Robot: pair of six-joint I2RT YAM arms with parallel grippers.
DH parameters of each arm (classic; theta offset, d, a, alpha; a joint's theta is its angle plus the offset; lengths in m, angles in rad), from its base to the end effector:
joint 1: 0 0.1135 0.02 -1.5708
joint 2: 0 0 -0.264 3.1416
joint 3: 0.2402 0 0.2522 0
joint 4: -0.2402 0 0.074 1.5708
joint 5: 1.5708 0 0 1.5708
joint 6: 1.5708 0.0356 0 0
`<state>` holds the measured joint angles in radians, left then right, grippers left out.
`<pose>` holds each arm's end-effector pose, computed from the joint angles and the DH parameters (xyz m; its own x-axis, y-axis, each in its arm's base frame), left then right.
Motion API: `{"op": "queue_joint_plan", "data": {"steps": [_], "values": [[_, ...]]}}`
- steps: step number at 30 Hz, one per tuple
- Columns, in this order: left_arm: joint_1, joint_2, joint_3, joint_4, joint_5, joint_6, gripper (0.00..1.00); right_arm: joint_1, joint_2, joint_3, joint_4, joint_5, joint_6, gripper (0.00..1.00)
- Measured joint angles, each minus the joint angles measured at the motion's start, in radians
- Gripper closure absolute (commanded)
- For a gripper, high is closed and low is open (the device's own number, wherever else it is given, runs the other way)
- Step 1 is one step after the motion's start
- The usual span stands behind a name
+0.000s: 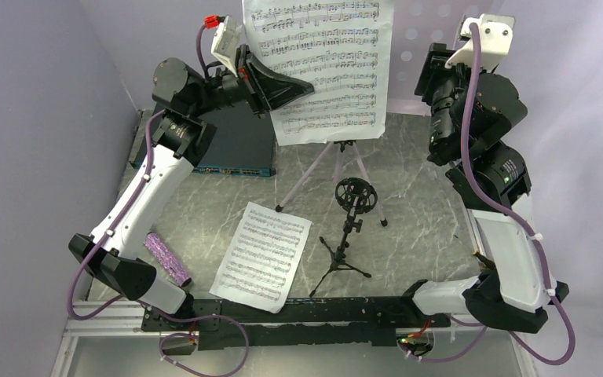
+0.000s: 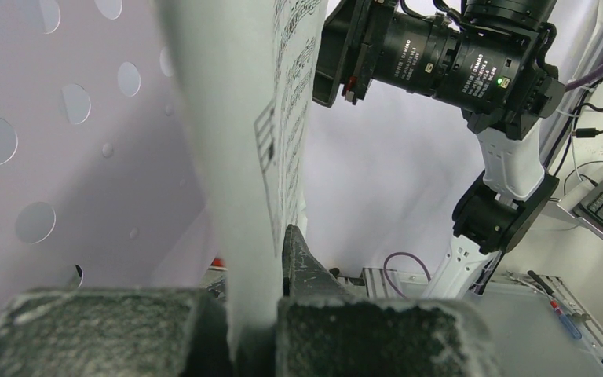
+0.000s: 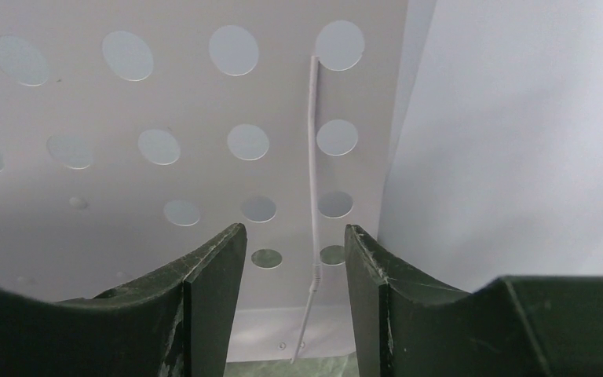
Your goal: Set up the instrument practice props
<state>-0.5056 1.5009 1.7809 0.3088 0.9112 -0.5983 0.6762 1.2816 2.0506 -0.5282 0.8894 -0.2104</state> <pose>0.2489 -0.1700 0.5554 -0.0895 -0.3450 -0.9343 0.9940 0.0285 -0.1058 0.1520 0.0865 0.6030 0.1414 -0.0552 -0.9884 0.2287 0.9733 -0.0217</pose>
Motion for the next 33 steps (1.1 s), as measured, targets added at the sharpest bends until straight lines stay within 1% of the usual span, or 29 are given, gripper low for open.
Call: {"op": "queue_joint_plan", "data": {"steps": [7,8,11,12,16,17,19,20,21,22,24,28,33], "values": [[0.000,0.001,0.004,0.006,0.000,-0.005,0.97,-0.063,0.008,0.014,-0.018,-0.019,0.015,0.51],[0.000,0.001,0.004,0.008,0.000,-0.007,0.97,-0.079,0.013,0.023,-0.027,-0.031,0.025,0.53],[-0.003,0.001,0.004,0.010,0.001,-0.008,0.97,-0.152,0.028,0.045,-0.061,-0.087,0.062,0.54],[-0.004,0.001,0.004,0.010,0.001,-0.008,0.97,-0.173,0.029,0.045,-0.071,-0.105,0.076,0.57],[-0.006,0.001,0.004,0.011,0.001,-0.008,0.97,-0.213,0.027,0.035,-0.094,-0.178,0.114,0.58],[-0.006,0.001,0.004,0.011,0.001,-0.007,0.97,-0.219,0.026,0.033,-0.100,-0.197,0.122,0.62],[-0.007,0.001,0.004,0.010,0.001,-0.007,0.97,-0.227,0.026,0.029,-0.109,-0.229,0.133,0.72],[-0.007,0.001,0.004,0.010,0.001,-0.007,0.97,-0.232,0.027,0.027,-0.113,-0.245,0.137,0.76],[-0.007,0.001,0.004,0.010,0.001,-0.007,0.97,-0.235,0.027,0.024,-0.117,-0.255,0.142,0.81],[-0.007,0.001,0.004,0.010,0.001,-0.007,0.97,-0.237,0.027,0.024,-0.121,-0.269,0.149,0.90],[-0.008,0.002,0.005,0.011,0.001,-0.007,0.97,-0.240,0.027,0.023,-0.122,-0.285,0.154,1.00],[-0.008,0.008,0.020,0.016,-0.001,-0.007,0.97,-0.245,0.020,0.013,-0.121,-0.299,0.163,1.00],[-0.017,0.056,0.091,0.046,-0.023,-0.013,0.97,-0.246,-0.018,-0.039,-0.094,-0.327,0.162,1.00]]}}
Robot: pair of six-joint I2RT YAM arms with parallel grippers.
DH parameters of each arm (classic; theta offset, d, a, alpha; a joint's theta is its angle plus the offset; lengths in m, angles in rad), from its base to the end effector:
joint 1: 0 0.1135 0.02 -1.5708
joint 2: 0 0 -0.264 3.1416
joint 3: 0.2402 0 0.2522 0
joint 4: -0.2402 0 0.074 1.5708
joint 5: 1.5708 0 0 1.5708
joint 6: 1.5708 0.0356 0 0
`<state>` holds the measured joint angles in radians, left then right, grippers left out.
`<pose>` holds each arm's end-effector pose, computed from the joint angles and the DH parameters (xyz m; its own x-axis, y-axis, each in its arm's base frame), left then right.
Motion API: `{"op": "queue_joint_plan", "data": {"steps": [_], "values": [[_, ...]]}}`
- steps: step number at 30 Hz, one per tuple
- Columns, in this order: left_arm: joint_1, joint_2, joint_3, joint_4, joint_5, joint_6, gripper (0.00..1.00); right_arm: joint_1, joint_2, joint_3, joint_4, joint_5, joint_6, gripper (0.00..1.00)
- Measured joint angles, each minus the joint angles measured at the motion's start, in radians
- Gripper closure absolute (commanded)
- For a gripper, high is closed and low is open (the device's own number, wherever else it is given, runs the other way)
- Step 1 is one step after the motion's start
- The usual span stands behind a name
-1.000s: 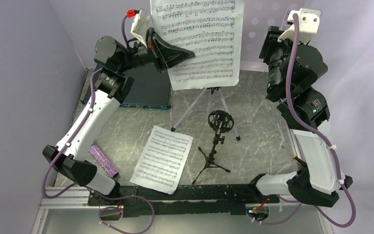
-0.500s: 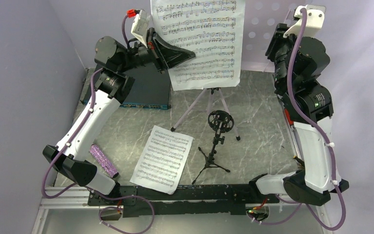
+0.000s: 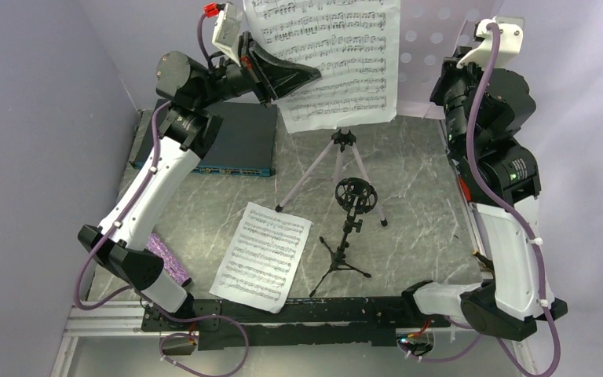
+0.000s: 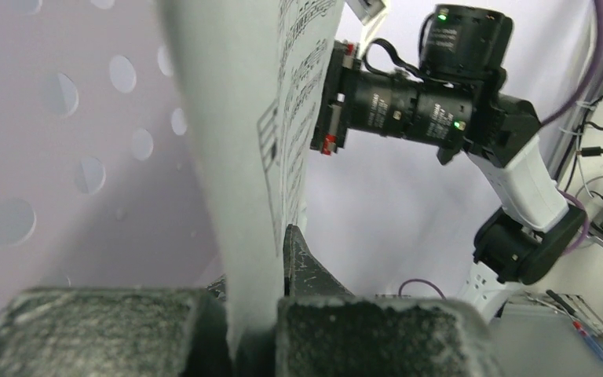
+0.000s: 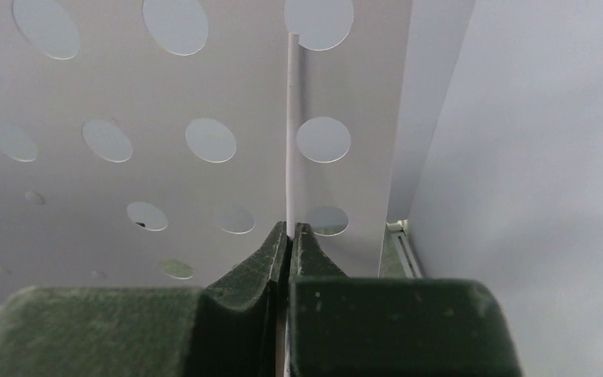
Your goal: Set up the instrument practice props
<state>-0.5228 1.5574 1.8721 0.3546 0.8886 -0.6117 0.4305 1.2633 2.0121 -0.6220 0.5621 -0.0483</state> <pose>0.2517 -0.1770 0.5702 -0.0436 -0.3928 -0.9186 0.9982 0.0205 -0.0561 0.1733 0.0587 0.5890 0.1086 0.0049 -0.9941 0.1327 0.9910 0.0194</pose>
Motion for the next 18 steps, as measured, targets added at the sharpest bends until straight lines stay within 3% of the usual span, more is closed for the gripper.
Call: {"op": "queue_joint_plan", "data": {"steps": [18], "values": [[-0.083,0.190,0.214,-0.030,-0.251,0.077,0.97,-0.004,-0.074,-0.098,0.068,-0.113,-0.027,1.00]]}}
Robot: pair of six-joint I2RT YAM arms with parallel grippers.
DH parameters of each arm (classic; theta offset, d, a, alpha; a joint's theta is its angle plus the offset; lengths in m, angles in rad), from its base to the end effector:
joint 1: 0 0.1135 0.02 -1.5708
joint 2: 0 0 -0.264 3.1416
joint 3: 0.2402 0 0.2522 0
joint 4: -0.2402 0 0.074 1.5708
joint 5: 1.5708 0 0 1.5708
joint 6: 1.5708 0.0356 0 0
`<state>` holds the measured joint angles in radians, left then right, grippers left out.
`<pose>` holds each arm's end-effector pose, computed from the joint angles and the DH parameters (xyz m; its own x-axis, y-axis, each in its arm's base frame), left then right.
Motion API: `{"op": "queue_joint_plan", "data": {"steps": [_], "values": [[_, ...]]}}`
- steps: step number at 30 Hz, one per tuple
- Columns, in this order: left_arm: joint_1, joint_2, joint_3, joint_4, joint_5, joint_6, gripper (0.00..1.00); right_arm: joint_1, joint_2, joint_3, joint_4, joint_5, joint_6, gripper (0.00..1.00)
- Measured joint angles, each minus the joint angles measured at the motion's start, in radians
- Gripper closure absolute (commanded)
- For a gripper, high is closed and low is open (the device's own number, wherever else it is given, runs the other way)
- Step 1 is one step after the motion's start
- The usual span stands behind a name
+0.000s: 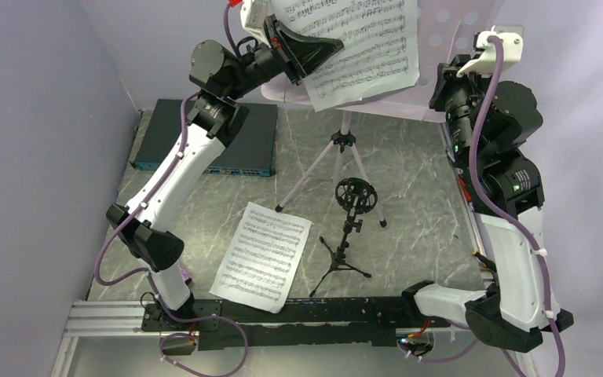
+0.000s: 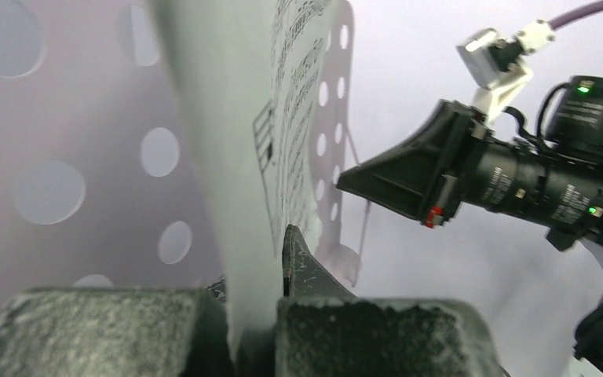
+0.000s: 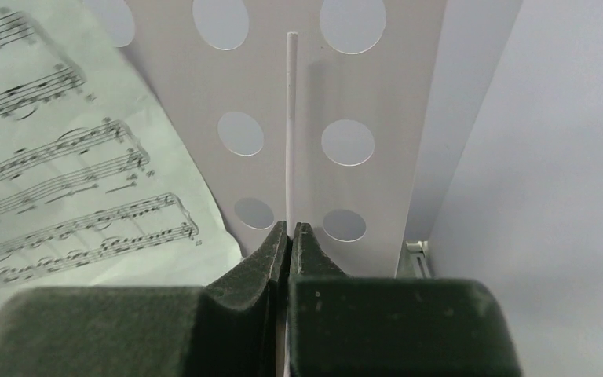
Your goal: Set up the instrument practice props
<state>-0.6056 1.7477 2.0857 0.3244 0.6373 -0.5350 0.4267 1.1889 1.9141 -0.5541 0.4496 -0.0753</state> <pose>0.2827 -0.2215 0.5743 0.0051 -0.5019 -0.8649 0.9832 0.1602 -0.0872 0.1608 0.0561 0.5839 0.1533 -0.0047 -0.9882 0.0287 0.9996 -0.0003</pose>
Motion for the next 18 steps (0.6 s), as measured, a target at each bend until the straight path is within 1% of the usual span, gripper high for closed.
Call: {"op": "queue_joint_plan", "data": {"steps": [5,11,18], "values": [[-0.003,0.046,0.030,0.008,-0.041,0.000,0.97,-0.001,-0.041,-0.043,0.026,-0.052,-0.005,1.00],[-0.027,0.097,0.063,0.007,-0.060,0.000,0.97,-0.001,-0.099,-0.106,0.058,-0.124,-0.013,1.00],[-0.058,0.120,0.102,0.006,-0.063,0.011,0.97,-0.001,-0.144,-0.167,0.104,-0.193,-0.039,1.00]]}}
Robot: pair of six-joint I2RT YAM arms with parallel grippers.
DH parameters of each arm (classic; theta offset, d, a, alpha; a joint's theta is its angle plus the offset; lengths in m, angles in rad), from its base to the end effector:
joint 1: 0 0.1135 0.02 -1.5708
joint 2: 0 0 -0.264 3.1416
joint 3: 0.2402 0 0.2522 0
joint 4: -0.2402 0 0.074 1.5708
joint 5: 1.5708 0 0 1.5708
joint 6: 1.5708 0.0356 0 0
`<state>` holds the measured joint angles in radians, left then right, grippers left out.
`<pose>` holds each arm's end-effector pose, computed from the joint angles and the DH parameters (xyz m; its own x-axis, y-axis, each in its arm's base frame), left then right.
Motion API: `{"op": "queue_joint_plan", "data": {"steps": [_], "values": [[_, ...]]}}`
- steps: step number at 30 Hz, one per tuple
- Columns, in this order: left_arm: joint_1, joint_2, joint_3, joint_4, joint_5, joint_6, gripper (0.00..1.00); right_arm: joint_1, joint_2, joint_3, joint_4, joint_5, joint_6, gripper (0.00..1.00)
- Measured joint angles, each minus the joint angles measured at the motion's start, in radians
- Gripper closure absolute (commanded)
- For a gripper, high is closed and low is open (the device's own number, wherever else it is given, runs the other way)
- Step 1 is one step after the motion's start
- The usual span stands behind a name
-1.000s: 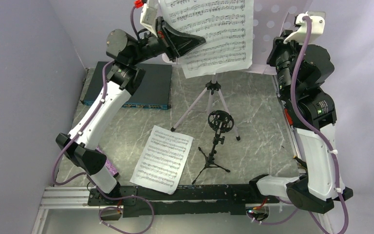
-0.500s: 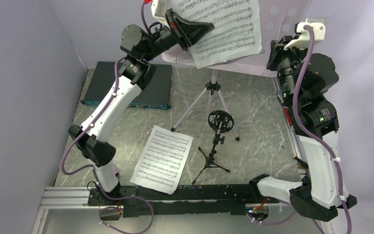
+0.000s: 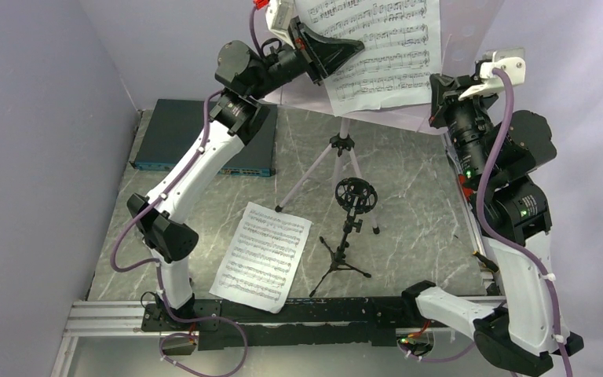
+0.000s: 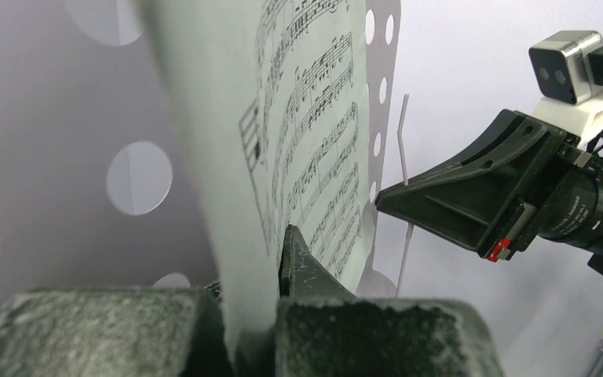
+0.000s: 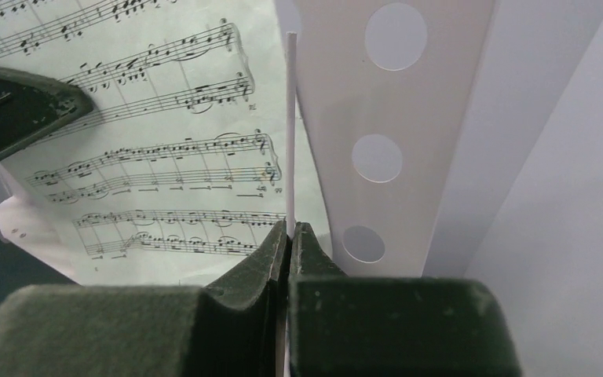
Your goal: Set up the instrument practice props
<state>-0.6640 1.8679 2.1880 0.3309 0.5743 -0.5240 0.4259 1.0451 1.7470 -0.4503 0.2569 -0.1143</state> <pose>0.2980 -0.2578 0.5629 -0.0160 -0.5209 -0.8535 0.9814 0.1550 -0.1130 0.1320 0.0500 0.5728 0.2452 -0.0099 -0.9694 -0.1485 0.9878 -0.0476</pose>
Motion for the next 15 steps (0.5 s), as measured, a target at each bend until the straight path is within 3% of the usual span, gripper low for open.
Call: {"op": "queue_joint_plan", "data": {"steps": [15], "values": [[-0.057,0.035,0.064,-0.018,0.027,0.078,0.97,0.000,-0.015,-0.042,0.041,-0.085,-0.059,1.00]]}}
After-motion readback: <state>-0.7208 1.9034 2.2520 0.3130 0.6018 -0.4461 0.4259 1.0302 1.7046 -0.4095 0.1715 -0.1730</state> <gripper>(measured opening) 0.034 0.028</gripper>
